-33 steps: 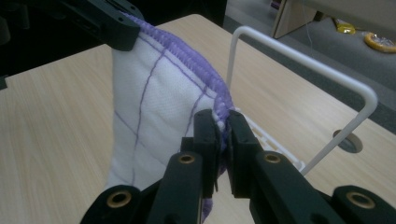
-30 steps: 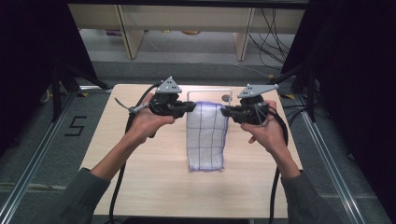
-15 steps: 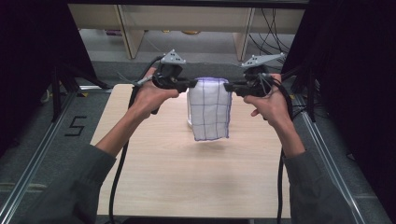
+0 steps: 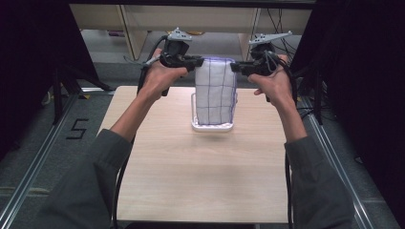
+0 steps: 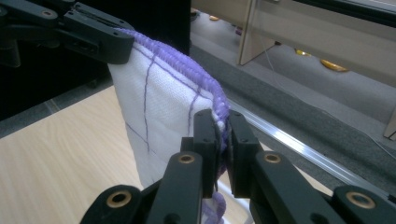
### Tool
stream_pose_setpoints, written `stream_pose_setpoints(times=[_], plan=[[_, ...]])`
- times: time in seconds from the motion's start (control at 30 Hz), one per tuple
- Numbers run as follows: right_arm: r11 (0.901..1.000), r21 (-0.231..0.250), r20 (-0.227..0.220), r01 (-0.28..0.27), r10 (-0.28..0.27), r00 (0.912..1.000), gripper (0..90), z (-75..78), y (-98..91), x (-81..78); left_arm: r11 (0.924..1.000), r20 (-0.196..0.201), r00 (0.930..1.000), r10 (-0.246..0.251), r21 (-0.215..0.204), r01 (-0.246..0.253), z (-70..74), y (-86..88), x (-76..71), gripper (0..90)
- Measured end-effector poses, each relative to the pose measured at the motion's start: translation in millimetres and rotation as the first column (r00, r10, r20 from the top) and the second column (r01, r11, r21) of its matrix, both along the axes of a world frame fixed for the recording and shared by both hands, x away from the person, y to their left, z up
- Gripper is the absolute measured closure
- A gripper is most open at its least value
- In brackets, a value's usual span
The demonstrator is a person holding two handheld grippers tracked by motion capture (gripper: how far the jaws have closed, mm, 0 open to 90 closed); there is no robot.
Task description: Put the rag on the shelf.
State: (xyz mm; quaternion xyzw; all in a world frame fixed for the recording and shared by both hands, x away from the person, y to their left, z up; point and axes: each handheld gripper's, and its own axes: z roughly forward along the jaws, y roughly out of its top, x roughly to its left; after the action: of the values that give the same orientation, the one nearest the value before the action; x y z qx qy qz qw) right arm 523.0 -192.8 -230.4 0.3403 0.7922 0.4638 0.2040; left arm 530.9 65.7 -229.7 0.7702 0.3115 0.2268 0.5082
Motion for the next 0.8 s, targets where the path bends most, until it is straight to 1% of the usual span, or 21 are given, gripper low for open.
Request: stream_pose_setpoints(times=[0.03,0.07,0.1,0.17,0.2,0.23,0.27,0.3,0.37,0.4,0.43,0.47,0.5,0.53,0.57,0.67,0.73,0.8], plan=[[0.9999,0.008,-0.009,0.014,-0.014,0.9999,84.6,0.5,0.5,2.6,0.9997,0.003,0.9999,0.013,-0.021,-0.013,0.1,-0.6,2.8,85.5],[0.9998,0.015,-0.003,0.016,-0.016,0.9999,84.6,0.8,0.7,6.3,0.9993,0.001,0.9999,0.015,-0.034,-0.015,0.1,-1.4,5.8,85.4],[0.9997,0.017,0.003,0.019,-0.019,0.9998,84.6,1.6,0.9,10.1,0.9991,0.004,0.9999,0.015,-0.04,-0.015,0.3,-2.1,9.1,85.3],[0.9988,0.015,0.007,0.045,-0.046,0.9989,84.6,3.4,2.1,16.9,0.9982,0.003,0.9996,0.029,-0.053,-0.029,0.0,-3.5,16.2,85.2],[0.9989,0.016,0.009,0.045,-0.045,0.999,84.5,4.4,1.7,22.0,0.9973,0.003,0.9994,0.034,-0.065,-0.033,-0.7,-3.8,20.1,85.3],[0.9978,0.025,0.004,0.061,-0.061,0.9981,84.5,4.5,2.3,25.9,0.9966,0.005,0.999,0.045,-0.069,-0.045,-1.7,-4.1,23.6,85.2],[0.9974,0.031,0.006,0.065,-0.065,0.9979,84.5,4.3,2.7,30.6,0.9962,0.003,0.9985,0.055,-0.068,-0.054,-2.9,-4.4,27.3,85.2],[0.9966,0.04,-0.005,0.073,-0.072,0.9974,84.5,3.5,3.1,35.3,0.9954,0.004,0.998,0.062,-0.073,-0.062,-4.6,-4.9,31.3,85.2],[0.9945,0.049,-0.007,0.093,-0.093,0.9956,84.4,-1.4,4.7,44.8,0.9945,0.005,0.9975,0.07,-0.078,-0.069,-8.2,-5.2,38.8,84.8],[0.9946,0.044,-0.009,0.094,-0.094,0.9955,84.4,-4.7,5.2,49.6,0.993,0.002,0.9971,0.076,-0.091,-0.076,-10.8,-4.9,42.3,84.7],[0.9937,0.04,0.001,0.104,-0.105,0.9945,84.4,-8.5,6.3,53.7,0.9917,-0.004,0.9972,0.074,-0.104,-0.074,-14.2,-4.9,46.4,84.7],[0.9936,0.035,0.001,0.108,-0.108,0.9942,84.4,-11.6,7.3,57.7,0.9921,-0.006,0.9971,0.075,-0.101,-0.075,-17.7,-5.1,50.4,84.7],[0.991,0.029,-0.007,0.13,-0.13,0.9914,84.3,-17.0,10.2,62.8,0.9918,-0.011,0.9967,0.081,-0.098,-0.082,-21.1,-5.5,54.1,84.7],[0.991,0.029,-0.007,0.13,-0.13,0.9914,84.3,-17.0,10.2,62.8,0.9916,-0.014,0.9964,0.084,-0.098,-0.085,-24.4,-5.8,57.6,84.7],[0.9904,0.022,-0.002,0.136,-0.136,0.9907,84.3,-19.6,11.4,65.9,0.9907,-0.021,0.9962,0.084,-0.106,-0.086,-27.4,-5.9,60.7,84.6],[0.9865,0.028,-0.017,0.162,-0.161,0.9868,84.2,-28.5,13.9,75.5,0.9889,-0.035,0.9953,0.09,-0.116,-0.094,-35.1,-7.4,68.4,84.5],[0.9848,0.028,-0.034,0.172,-0.171,0.9848,84.1,-35.3,14.8,81.6,0.9903,-0.034,0.9948,0.096,-0.098,-0.099,-40.4,-9.1,73.4,84.4],[0.9826,0.017,-0.035,0.185,-0.184,0.9823,84.0,-41.5,15.6,87.2,0.9892,-0.045,0.9939,0.101,-0.102,-0.105,-45.5,-9.9,77.3,84.4]])
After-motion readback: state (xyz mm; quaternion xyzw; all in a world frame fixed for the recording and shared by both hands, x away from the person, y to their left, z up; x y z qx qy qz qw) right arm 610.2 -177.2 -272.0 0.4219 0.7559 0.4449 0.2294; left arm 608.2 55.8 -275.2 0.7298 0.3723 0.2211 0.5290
